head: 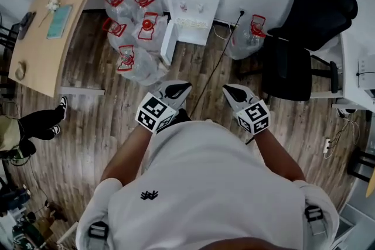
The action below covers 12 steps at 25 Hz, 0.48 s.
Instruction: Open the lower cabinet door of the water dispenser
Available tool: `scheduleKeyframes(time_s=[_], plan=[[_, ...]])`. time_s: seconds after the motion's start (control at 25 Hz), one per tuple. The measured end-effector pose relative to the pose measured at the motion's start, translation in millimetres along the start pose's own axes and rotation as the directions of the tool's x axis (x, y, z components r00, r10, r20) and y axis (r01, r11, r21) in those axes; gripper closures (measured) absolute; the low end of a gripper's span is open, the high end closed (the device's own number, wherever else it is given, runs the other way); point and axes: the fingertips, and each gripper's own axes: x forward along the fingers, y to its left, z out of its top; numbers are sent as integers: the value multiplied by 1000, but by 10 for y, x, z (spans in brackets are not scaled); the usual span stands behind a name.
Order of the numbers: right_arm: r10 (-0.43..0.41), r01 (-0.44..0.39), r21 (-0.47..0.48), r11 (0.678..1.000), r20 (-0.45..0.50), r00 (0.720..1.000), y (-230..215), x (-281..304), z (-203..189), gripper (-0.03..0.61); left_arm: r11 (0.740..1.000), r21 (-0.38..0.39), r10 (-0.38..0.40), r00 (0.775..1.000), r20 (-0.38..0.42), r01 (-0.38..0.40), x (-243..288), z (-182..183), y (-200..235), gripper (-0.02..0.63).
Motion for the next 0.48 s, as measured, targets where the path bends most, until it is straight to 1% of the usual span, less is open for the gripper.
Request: scheduleKeyframes(time_s=[0.12,0.24,0.4,0.48], plan=[[5,-5,-2,1000,14,1000,60,-313,-131,575,1000,15,23,1000,-15,-23,43,-39,-357,557],[24,-24,-10,1000,29,999,149,-574,-240,575,998,30,49,998,-43,-48,53,-163,-643,557],[50,-49,-6,999,56,997,223,-826,-346,577,997,-19,67,997,-46,-68,12,-339,-937,557],[61,-60,-9,998,59,996,264,-899,-416,577,995,-63,78,996,-39,-80,-21,-391,-1039,557]])
